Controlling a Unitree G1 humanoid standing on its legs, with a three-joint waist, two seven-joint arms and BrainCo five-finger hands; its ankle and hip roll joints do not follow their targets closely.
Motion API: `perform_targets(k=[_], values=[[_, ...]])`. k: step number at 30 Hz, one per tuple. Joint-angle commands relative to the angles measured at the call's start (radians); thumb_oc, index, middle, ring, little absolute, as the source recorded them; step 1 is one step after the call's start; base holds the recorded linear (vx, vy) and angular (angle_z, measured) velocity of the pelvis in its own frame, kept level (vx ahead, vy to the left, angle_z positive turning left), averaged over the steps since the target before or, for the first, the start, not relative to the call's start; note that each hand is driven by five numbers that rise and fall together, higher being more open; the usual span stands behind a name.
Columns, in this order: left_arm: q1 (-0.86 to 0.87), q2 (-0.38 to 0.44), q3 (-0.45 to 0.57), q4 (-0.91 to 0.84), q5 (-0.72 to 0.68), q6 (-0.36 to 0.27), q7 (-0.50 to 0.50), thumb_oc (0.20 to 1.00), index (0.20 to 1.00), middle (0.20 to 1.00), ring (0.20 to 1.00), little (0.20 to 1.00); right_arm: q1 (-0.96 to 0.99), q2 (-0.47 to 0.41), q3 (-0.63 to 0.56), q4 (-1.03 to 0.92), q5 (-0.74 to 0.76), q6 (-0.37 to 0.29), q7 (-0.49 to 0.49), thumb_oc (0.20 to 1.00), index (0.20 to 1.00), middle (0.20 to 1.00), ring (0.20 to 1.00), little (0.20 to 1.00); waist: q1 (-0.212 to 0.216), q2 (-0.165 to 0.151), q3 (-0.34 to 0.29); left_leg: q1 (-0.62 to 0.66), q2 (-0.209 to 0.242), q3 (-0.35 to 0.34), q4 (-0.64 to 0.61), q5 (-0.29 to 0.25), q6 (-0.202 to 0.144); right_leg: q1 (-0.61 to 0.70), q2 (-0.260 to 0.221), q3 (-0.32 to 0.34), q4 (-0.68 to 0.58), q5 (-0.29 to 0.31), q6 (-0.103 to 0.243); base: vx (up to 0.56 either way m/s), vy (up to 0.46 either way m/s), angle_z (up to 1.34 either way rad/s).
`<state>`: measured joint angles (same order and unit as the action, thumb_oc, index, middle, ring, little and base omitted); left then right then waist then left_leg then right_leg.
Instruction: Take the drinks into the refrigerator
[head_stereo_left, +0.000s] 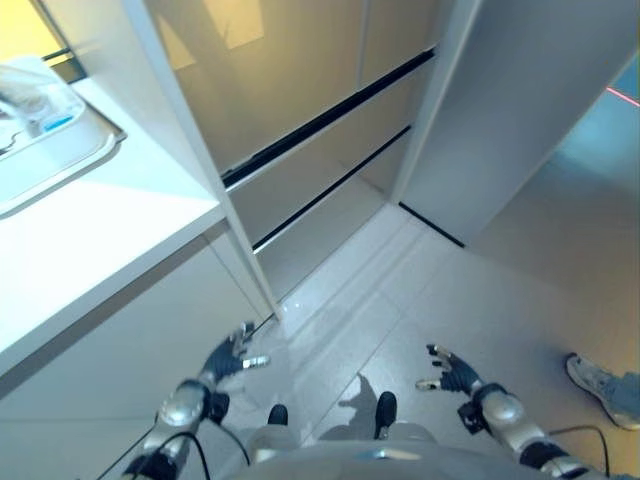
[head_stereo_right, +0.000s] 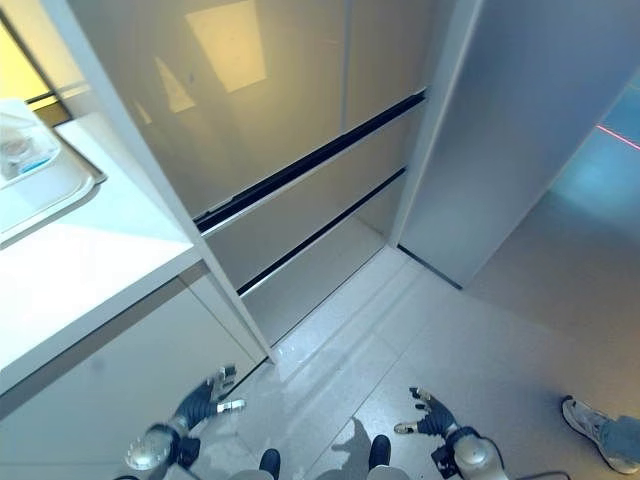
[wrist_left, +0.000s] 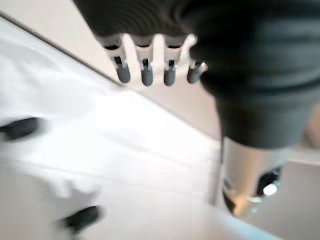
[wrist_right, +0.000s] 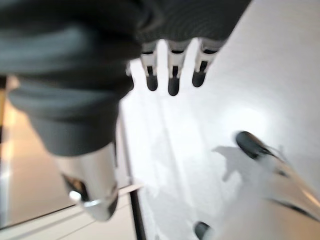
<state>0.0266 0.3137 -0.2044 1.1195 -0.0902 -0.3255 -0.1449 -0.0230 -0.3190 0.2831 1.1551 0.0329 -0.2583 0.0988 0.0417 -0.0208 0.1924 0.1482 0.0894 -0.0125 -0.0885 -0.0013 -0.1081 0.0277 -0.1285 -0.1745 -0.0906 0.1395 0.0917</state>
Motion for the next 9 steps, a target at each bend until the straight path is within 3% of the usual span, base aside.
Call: perform_targets(k=[1,4,5,9], values=[[-0.049,-0.029,0.085,0.124,0.036,0.045,0.077,1.000,1.000,1.000,1.000,1.000,-0.046,0.016,-0.044,0.058,0.119,0.021,-0.027,1.000,1.000,1.000,1.000,1.000,-0.003,0.003,-0.017,-0.043,-0.067,0.034,0.001,-0.025,0.090,-0.009,0.017,0.013,0.114,-0.077,0.015,0.04,0.030,-0.31],[-0.045,-0.044,0.089,0.172,0.069,0.057,0.090,1.000,1.000,1.000,1.000,1.000,-0.045,0.032,-0.038,0.047,0.131,0.024,-0.025,1.000,1.000,1.000,1.000,1.000,-0.003,0.001,-0.024,-0.031,-0.069,0.050,0.001,-0.031,0.093,-0.004,0.021,0.038,0.106,-0.074,0.016,0.05,0.026,-0.31],[-0.034,-0.062,0.118,0.175,0.012,0.065,0.090,1.000,1.000,1.000,1.000,1.000,-0.042,0.041,-0.041,0.058,0.157,0.030,-0.016,1.000,1.000,1.000,1.000,1.000,0.001,0.001,-0.029,-0.026,-0.071,0.060,0.001,-0.036,0.096,0.000,0.022,0.052,0.101,-0.073,0.016,0.02,0.015,-0.23],[-0.041,-0.077,0.103,0.168,0.012,0.064,0.100,1.000,1.000,1.000,1.000,1.000,-0.053,0.053,-0.020,0.078,0.140,0.042,-0.016,1.000,1.000,1.000,1.000,1.000,0.008,0.000,-0.036,-0.017,-0.076,0.065,0.001,-0.042,0.100,0.008,0.020,0.062,0.093,-0.073,0.017,0.04,0.018,-0.20]])
